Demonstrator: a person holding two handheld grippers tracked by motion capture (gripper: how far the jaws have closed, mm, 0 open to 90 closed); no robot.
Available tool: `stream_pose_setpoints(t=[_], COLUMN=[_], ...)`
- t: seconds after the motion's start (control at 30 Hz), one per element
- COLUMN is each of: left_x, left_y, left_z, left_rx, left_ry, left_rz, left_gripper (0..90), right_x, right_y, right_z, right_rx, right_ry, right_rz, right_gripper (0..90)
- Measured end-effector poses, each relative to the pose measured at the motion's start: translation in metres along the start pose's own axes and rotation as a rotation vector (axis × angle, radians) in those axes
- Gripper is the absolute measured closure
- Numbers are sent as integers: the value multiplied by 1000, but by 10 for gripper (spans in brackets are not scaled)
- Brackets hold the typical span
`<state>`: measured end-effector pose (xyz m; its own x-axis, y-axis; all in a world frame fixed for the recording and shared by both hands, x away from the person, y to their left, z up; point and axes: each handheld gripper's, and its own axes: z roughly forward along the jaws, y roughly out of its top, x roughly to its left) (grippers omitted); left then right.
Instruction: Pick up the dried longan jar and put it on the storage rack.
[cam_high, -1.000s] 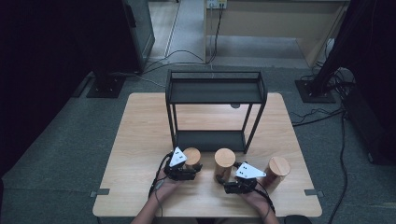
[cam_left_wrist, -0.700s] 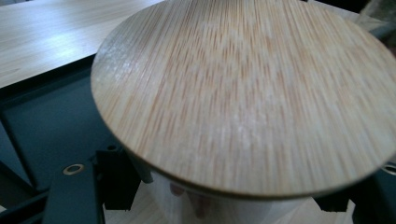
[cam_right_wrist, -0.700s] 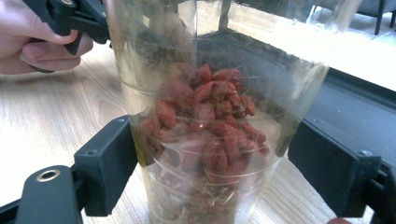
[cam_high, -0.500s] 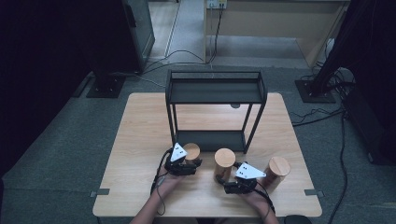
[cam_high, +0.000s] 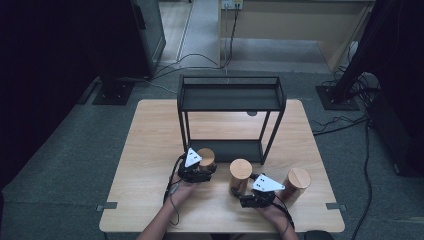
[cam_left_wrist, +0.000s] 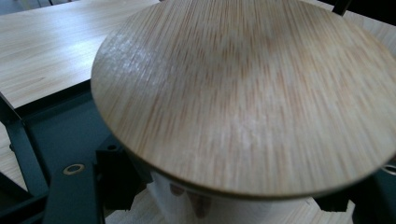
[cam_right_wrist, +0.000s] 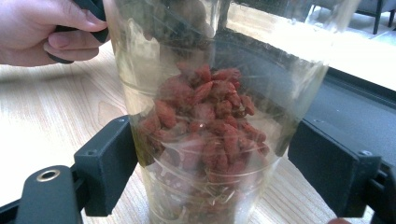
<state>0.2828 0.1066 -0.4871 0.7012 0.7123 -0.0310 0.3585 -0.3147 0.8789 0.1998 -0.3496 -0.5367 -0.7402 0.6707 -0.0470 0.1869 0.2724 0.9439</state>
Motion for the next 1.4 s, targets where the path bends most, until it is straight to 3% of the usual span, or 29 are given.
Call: stream_pose_setpoints(t=[0.37,0.83,1.4], left_x=[-2,0,-7], left_y=[6,13,17], left_z=[4,10,22], left_rx=[19,38,33], left_ry=[34,36,84], left_rz=[-12,-33,-63], left_gripper=[256,256,256], right_x=[1,2,4], right_y=[0,0,-1], right_z=[0,0,-1], right_rx=[0,-2,-7], right_ry=[-4,-11,-20], right_rz=[1,-2,-11], right_gripper=[169,169,169])
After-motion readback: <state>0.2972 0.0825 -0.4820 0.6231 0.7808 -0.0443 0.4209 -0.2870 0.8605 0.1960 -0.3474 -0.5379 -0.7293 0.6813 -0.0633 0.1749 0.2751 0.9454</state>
